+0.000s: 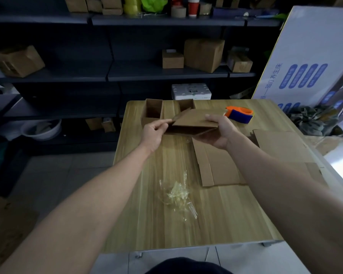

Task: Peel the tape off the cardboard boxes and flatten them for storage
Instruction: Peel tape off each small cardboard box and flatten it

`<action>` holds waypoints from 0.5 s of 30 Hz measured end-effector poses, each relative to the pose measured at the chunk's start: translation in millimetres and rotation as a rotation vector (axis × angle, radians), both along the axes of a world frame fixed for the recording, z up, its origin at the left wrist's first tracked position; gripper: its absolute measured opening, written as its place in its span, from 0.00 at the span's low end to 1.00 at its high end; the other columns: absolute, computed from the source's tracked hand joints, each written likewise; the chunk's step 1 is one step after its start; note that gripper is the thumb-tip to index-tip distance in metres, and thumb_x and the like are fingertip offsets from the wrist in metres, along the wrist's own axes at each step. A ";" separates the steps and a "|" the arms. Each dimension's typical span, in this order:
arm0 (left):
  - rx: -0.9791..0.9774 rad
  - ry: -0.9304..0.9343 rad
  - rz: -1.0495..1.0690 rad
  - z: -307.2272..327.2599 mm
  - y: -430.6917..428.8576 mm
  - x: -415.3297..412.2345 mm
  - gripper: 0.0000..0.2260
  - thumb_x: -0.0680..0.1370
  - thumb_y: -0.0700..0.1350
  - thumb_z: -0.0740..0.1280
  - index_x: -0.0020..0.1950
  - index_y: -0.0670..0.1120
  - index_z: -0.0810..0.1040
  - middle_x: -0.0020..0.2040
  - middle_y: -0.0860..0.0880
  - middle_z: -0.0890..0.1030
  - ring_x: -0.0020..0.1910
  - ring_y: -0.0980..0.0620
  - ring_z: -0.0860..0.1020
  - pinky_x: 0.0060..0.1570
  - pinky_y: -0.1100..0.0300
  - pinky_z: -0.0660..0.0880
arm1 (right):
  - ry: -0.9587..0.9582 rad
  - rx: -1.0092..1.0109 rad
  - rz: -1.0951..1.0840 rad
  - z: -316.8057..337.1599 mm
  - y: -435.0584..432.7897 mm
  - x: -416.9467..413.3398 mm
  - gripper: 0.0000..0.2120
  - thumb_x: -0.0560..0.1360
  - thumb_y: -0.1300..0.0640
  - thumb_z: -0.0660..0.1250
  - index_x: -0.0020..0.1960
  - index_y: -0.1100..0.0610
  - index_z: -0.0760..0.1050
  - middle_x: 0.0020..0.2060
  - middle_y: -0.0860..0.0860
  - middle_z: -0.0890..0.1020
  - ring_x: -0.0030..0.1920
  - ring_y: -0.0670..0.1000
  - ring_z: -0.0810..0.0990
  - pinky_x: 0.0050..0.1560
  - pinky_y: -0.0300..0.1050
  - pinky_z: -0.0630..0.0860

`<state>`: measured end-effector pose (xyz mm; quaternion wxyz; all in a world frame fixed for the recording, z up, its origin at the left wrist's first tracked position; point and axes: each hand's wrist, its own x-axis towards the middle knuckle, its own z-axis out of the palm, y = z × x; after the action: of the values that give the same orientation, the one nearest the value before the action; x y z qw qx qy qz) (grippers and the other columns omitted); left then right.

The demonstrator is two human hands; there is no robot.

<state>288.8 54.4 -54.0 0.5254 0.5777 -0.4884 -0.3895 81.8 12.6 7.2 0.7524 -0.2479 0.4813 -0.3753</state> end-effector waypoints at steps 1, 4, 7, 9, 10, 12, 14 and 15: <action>0.049 0.026 -0.040 -2.4 -0.5 0.8 0.11 0.80 0.41 0.62 0.59 0.49 0.79 0.62 0.47 0.78 0.65 0.49 0.72 0.68 0.52 0.66 | 0.017 -0.011 -0.016 1.2 0.6 1.5 0.18 0.75 0.61 0.68 0.62 0.62 0.68 0.54 0.64 0.79 0.52 0.64 0.81 0.49 0.60 0.81; 0.283 0.314 0.021 -1.3 -2.3 -3.6 0.27 0.77 0.44 0.67 0.74 0.46 0.63 0.73 0.43 0.66 0.72 0.44 0.64 0.71 0.47 0.61 | 0.114 0.002 -0.046 -1.2 1.2 5.0 0.07 0.77 0.67 0.64 0.54 0.63 0.69 0.50 0.61 0.78 0.50 0.59 0.80 0.45 0.55 0.82; 0.489 0.529 0.077 0.8 -8.1 -15.4 0.34 0.74 0.48 0.71 0.74 0.42 0.60 0.71 0.39 0.67 0.61 0.41 0.76 0.59 0.46 0.75 | 0.165 0.030 -0.071 -8.7 1.5 10.8 0.05 0.77 0.67 0.64 0.53 0.63 0.71 0.45 0.58 0.79 0.44 0.55 0.80 0.46 0.51 0.80; 0.476 0.628 0.072 7.8 -12.7 -27.7 0.16 0.76 0.41 0.69 0.62 0.39 0.72 0.62 0.38 0.77 0.48 0.43 0.81 0.45 0.48 0.81 | 0.227 0.030 -0.035 -12.4 1.8 13.3 0.10 0.76 0.67 0.66 0.57 0.64 0.72 0.46 0.57 0.80 0.45 0.54 0.80 0.49 0.51 0.79; 0.455 0.639 0.102 11.8 -15.2 -33.6 0.12 0.77 0.36 0.67 0.59 0.38 0.73 0.59 0.37 0.78 0.46 0.43 0.81 0.39 0.48 0.82 | 0.260 0.035 -0.010 -14.2 1.8 11.7 0.13 0.76 0.66 0.67 0.60 0.64 0.72 0.47 0.57 0.81 0.46 0.54 0.80 0.50 0.51 0.79; 0.434 0.620 0.156 13.3 -23.7 -41.9 0.15 0.76 0.29 0.63 0.62 0.36 0.71 0.58 0.38 0.78 0.49 0.43 0.79 0.35 0.48 0.80 | 0.339 0.046 -0.017 -13.6 2.4 2.1 0.16 0.75 0.64 0.68 0.61 0.63 0.72 0.47 0.56 0.80 0.47 0.54 0.80 0.52 0.52 0.78; 0.458 0.531 0.156 12.3 -28.9 -47.1 0.17 0.77 0.28 0.62 0.64 0.36 0.69 0.58 0.40 0.77 0.52 0.43 0.77 0.43 0.45 0.78 | 0.519 0.028 -0.116 -14.7 -2.6 -18.5 0.19 0.73 0.60 0.71 0.61 0.62 0.70 0.52 0.55 0.78 0.50 0.54 0.78 0.55 0.51 0.77; 0.483 0.493 0.133 7.6 -32.7 -48.9 0.16 0.77 0.28 0.62 0.64 0.37 0.68 0.59 0.41 0.76 0.52 0.43 0.77 0.46 0.44 0.78 | 0.630 0.014 -0.159 -16.1 -5.1 -31.3 0.25 0.72 0.57 0.73 0.65 0.62 0.68 0.56 0.55 0.76 0.54 0.54 0.77 0.57 0.51 0.77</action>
<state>239.9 21.8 -46.4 0.5000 0.6043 -0.2021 -0.5865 50.4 7.5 -8.9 0.5366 -0.3082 0.7108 -0.3343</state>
